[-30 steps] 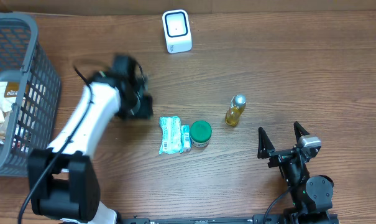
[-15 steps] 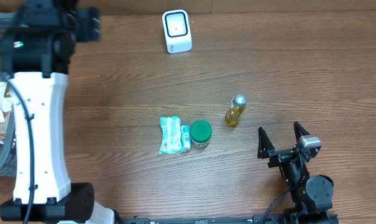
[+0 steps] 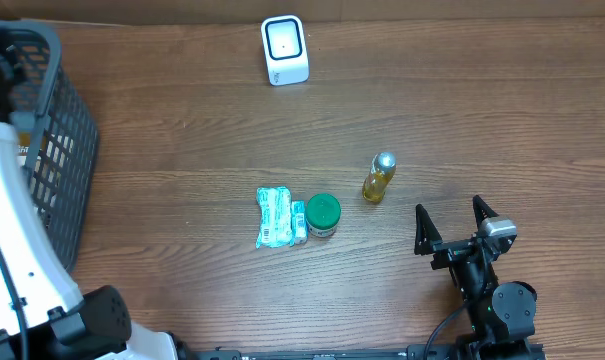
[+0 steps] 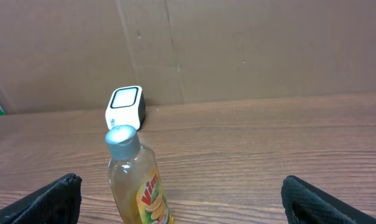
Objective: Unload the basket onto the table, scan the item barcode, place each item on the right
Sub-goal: 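Raise the left gripper and swing it back over the basket, then lower the left gripper into the basket and grasp the brown-white bag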
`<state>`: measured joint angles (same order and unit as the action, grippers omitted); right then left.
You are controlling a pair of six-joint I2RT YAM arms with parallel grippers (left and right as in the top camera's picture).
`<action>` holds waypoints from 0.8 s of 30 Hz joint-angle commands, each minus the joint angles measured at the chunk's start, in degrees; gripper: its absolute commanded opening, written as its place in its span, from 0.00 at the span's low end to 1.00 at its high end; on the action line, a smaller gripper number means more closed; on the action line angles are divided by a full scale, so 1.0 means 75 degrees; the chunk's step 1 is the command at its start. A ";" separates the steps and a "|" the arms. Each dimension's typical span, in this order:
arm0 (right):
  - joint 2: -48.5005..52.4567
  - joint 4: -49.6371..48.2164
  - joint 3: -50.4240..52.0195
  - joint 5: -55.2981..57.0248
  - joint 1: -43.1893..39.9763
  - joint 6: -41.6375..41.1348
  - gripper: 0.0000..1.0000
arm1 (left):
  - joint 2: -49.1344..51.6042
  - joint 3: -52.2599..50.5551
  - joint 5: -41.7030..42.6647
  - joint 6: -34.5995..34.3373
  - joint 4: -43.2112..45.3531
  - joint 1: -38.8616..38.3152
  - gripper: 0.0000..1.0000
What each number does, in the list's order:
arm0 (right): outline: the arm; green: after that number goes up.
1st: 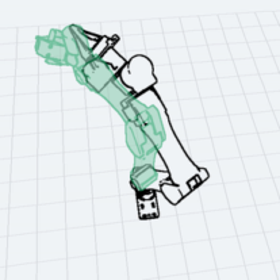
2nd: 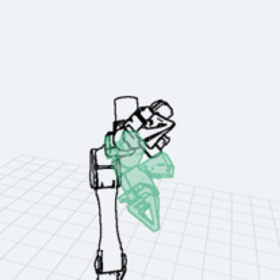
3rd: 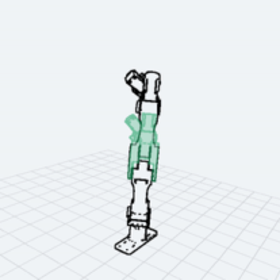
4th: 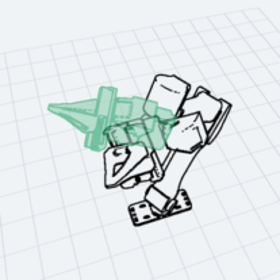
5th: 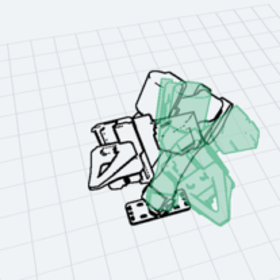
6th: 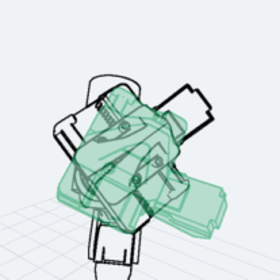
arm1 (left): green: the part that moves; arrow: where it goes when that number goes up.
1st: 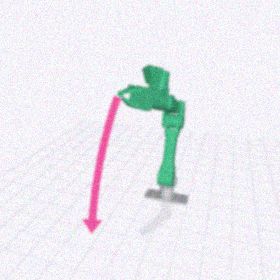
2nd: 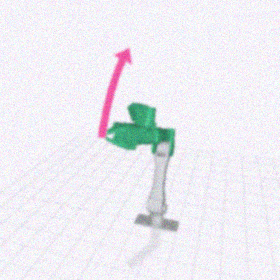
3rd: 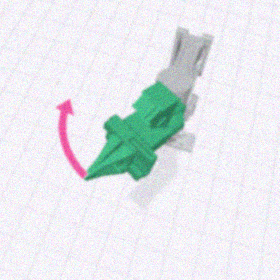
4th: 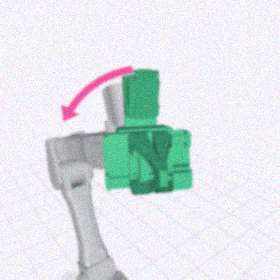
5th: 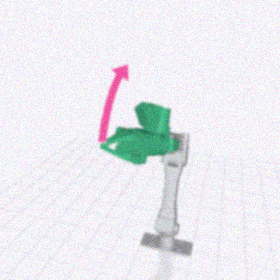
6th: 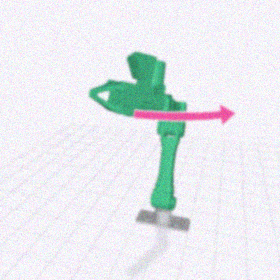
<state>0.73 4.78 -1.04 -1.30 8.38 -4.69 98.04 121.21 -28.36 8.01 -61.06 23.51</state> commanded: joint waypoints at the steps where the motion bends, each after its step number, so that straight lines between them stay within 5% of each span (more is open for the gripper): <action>1: -0.0076 -0.0012 0.0079 -0.0035 0.0015 -0.0003 1.00 | -0.0029 -0.0364 0.1268 0.0160 0.0073 0.0799 0.99; 12: -0.0076 -0.0012 0.0076 -0.0035 0.0015 -0.0003 1.00 | 0.0219 -0.2806 0.3643 0.1139 0.1550 0.2827 1.00; 24: -0.0076 -0.0012 0.0079 -0.0035 0.0015 -0.0003 1.00 | 0.1518 -0.4097 0.5310 0.2165 0.2189 0.2920 1.00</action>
<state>0.73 4.78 -1.04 -1.30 8.38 -4.67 106.63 91.09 6.94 20.80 -44.51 46.30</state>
